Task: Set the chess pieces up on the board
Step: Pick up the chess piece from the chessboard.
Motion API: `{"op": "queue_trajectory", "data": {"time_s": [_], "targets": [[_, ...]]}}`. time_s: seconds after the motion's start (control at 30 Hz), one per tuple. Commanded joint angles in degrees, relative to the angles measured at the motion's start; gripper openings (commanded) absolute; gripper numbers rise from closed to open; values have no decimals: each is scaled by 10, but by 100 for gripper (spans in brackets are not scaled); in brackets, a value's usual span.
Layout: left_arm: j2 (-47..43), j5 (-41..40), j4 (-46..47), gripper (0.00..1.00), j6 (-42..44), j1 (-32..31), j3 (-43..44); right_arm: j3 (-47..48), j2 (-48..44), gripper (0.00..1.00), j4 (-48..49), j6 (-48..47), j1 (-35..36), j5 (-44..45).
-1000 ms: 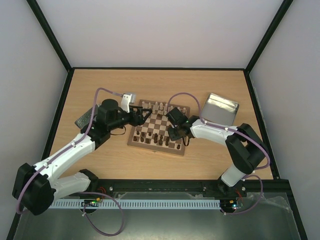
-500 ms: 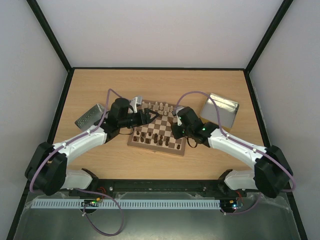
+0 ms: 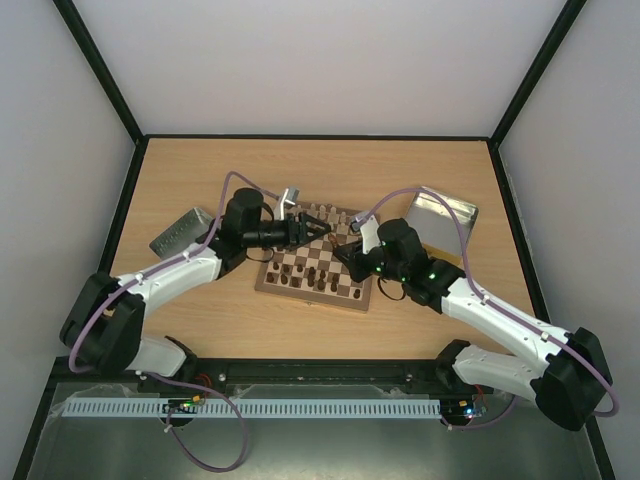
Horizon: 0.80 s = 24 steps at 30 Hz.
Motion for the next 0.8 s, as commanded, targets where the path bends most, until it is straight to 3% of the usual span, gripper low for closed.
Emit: {"op": "queue_trajectory", "data": {"time_s": [0.0,0.1,0.33,0.5,0.77], "targets": [[15,50,63,59,-35,1,15,-4,-5,8,19,-11,-1,-18],[23,62,72,44,-37,1,16,-4,-5,8,18,-10,-2,-18],[32,73,58,26,-21,0,23,0,0,8,14,-9,-1,-12],[25,65,49,5,-7,0,26,4,5,7,8,-4,-1,10],[-46,-118,-61,2,136,-10,30,0,11,8,-12,83,-13,120]]}}
